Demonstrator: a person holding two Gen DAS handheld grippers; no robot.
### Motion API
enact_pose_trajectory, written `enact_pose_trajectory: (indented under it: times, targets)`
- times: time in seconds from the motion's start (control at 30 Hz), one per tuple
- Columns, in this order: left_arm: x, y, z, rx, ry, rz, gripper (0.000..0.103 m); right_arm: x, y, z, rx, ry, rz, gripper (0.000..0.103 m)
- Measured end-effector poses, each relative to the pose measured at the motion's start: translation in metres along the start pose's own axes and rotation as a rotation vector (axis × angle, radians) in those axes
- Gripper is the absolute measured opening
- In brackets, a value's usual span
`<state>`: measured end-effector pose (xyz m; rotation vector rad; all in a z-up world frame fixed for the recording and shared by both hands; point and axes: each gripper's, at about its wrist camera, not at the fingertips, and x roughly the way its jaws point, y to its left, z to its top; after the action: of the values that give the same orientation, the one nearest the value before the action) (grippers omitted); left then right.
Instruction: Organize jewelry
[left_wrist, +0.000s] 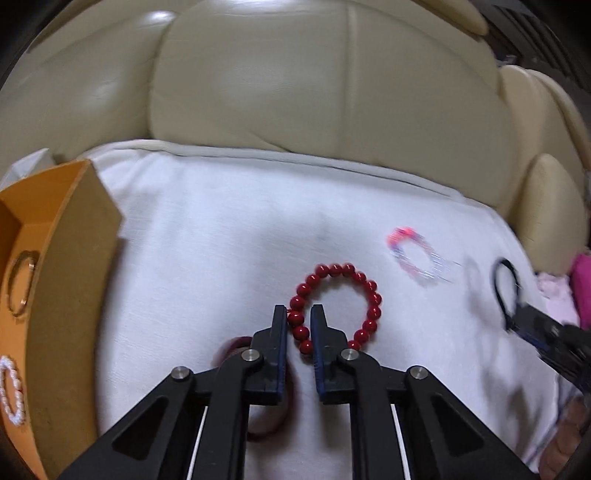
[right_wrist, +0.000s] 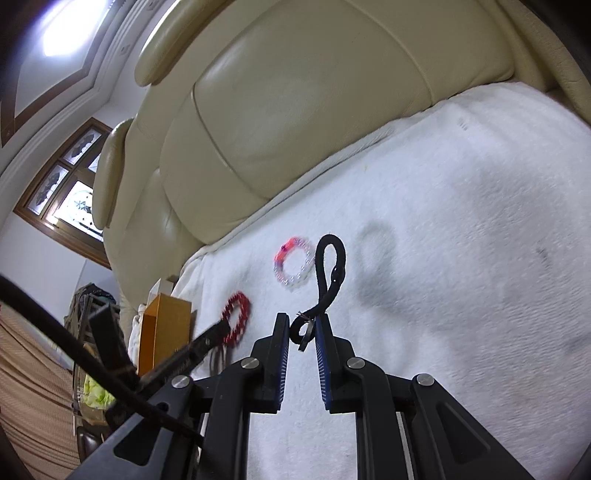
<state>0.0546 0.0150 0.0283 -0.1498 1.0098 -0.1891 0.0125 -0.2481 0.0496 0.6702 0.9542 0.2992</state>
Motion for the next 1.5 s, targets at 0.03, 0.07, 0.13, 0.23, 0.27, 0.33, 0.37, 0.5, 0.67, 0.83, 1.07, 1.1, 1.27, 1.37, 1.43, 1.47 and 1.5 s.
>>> enact_pose_trajectory:
  times: [0.03, 0.07, 0.13, 0.23, 0.27, 0.33, 0.37, 0.5, 0.67, 0.83, 1.07, 1.1, 1.27, 1.37, 1.43, 1.47, 1.5]
  targets:
    - [-0.003, -0.003, -0.001, 0.005, 0.0, -0.011, 0.013, -0.001, -0.001, 0.001, 0.004, -0.005, 0.005, 0.016]
    - [-0.008, -0.005, -0.001, 0.016, -0.005, -0.015, 0.013, -0.002, -0.001, 0.002, 0.005, -0.008, 0.007, 0.016]
    - [-0.015, -0.005, -0.002, 0.022, -0.006, -0.013, 0.022, -0.003, 0.001, 0.002, -0.002, -0.012, 0.008, 0.016]
    - [-0.029, 0.004, -0.002, -0.002, -0.021, 0.003, 0.049, -0.002, 0.004, 0.0, -0.018, -0.009, 0.014, 0.016]
    - [-0.035, 0.007, -0.003, -0.002, -0.031, 0.019, 0.049, -0.001, 0.005, 0.0, -0.026, -0.008, 0.013, 0.016]
    - [-0.041, 0.013, -0.005, 0.005, -0.031, 0.035, 0.049, -0.001, 0.007, -0.001, -0.039, -0.006, 0.01, 0.016]
    - [-0.045, 0.013, -0.009, 0.015, -0.029, 0.042, 0.049, -0.001, 0.007, -0.002, -0.044, -0.006, 0.007, 0.016]
    - [-0.044, 0.003, -0.024, 0.104, 0.004, 0.086, 0.055, -0.002, 0.005, -0.003, -0.053, -0.009, -0.01, 0.016]
    - [-0.037, 0.01, -0.034, 0.12, 0.044, 0.137, 0.058, -0.002, 0.003, -0.005, -0.059, -0.012, -0.018, 0.016]
    - [-0.025, 0.018, -0.034, 0.076, 0.076, 0.13, 0.058, 0.004, 0.006, -0.009, -0.076, 0.005, -0.021, 0.016]
    - [-0.026, 0.013, -0.033, 0.1, 0.038, 0.119, 0.022, 0.006, 0.009, -0.01, -0.094, 0.01, -0.019, 0.016]
    - [-0.025, 0.012, -0.033, 0.101, 0.032, 0.117, 0.018, 0.006, 0.009, -0.01, -0.096, 0.01, -0.02, 0.016]
    - [-0.029, 0.009, -0.032, 0.091, 0.011, 0.096, 0.008, 0.007, 0.011, -0.012, -0.113, 0.011, -0.024, 0.016]
    - [-0.034, 0.005, -0.033, 0.091, -0.01, 0.09, 0.008, 0.007, 0.015, -0.014, -0.133, 0.011, -0.021, 0.016]
    - [-0.04, 0.002, -0.033, 0.085, -0.025, 0.089, 0.008, 0.006, 0.018, -0.016, -0.149, 0.006, -0.018, 0.016]
    - [-0.044, 0.001, -0.032, 0.08, -0.038, 0.087, 0.008, 0.005, 0.019, -0.016, -0.162, 0.003, -0.015, 0.016]
    - [-0.046, 0.001, -0.032, 0.076, -0.048, 0.082, 0.008, 0.004, 0.021, -0.017, -0.176, -0.001, -0.013, 0.016]
